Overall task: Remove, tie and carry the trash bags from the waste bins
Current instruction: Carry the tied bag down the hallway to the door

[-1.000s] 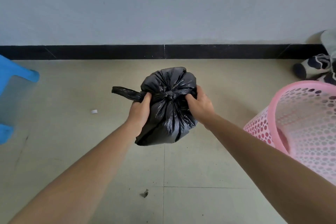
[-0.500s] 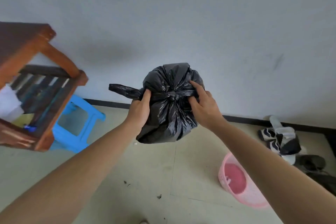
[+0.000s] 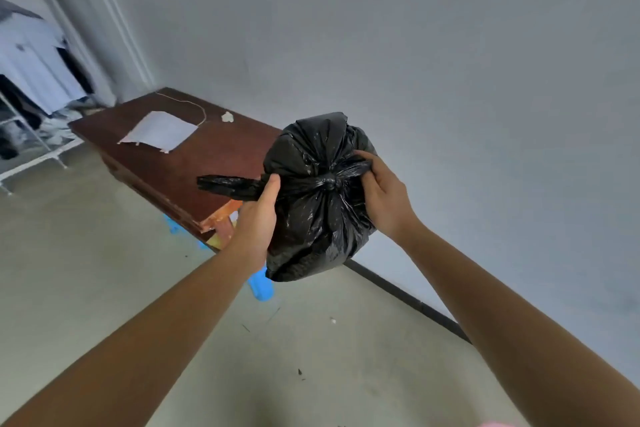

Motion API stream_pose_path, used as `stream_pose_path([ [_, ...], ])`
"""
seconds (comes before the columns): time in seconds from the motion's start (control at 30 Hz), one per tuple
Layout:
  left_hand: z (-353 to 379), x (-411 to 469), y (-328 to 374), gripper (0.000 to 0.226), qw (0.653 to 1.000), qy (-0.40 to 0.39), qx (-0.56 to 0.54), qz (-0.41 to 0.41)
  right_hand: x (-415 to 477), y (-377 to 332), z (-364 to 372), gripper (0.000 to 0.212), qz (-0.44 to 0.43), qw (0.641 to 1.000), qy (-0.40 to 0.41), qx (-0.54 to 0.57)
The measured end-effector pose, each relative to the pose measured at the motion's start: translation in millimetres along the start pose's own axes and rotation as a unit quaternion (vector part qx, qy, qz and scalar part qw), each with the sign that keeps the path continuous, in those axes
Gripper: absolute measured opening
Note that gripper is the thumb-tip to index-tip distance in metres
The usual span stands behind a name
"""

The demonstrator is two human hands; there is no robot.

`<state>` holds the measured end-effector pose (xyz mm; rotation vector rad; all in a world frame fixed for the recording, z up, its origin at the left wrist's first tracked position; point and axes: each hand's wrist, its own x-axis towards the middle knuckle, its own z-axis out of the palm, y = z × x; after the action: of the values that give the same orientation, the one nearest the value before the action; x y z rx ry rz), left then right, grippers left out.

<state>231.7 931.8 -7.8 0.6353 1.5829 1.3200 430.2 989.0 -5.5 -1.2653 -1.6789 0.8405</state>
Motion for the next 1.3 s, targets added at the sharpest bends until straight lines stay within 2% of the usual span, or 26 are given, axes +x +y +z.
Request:
stream_pose_path([
  [0.07, -55, 0, 12, 0.066, 0.998, 0.043, -0.034, 0.008, 8, -29, 55, 0.039, -0.030, 0.999, -0.035, 0.023],
  [0.2, -182, -6, 39, 0.037, 0.984, 0.114, -0.116, 0.067, 18, -103, 181, 0.044, -0.121, 0.983, -0.127, 0.052],
  [0.4, -394, -23, 55, 0.029, 0.947, 0.249, -0.154, 0.128, 0, -229, 388, 0.057, -0.187, 0.939, -0.281, 0.062],
  [0.63, -597, -42, 80, 0.030, 0.886, 0.402, -0.164, 0.163, -46, -355, 594, 0.058, -0.276, 0.874, -0.382, 0.116],
  [0.8, -692, -30, 82, 0.029, 0.856, 0.453, -0.174, 0.179, -59, -409, 702, 0.059, -0.285, 0.842, -0.431, 0.155],
  [0.97, -793, 22, 92, 0.027, 0.830, 0.495, -0.184, 0.181, -46, -453, 822, 0.056, -0.259, 0.812, -0.486, 0.192],
  [1.2, -938, 139, 153, 0.038, 0.800, 0.533, -0.192, 0.199, 29, -533, 998, 0.053, -0.199, 0.770, -0.552, 0.250],
  [1.3, -994, 179, 186, 0.032, 0.788, 0.550, -0.198, 0.194, 62, -581, 1062, 0.053, -0.225, 0.756, -0.566, 0.238],
])
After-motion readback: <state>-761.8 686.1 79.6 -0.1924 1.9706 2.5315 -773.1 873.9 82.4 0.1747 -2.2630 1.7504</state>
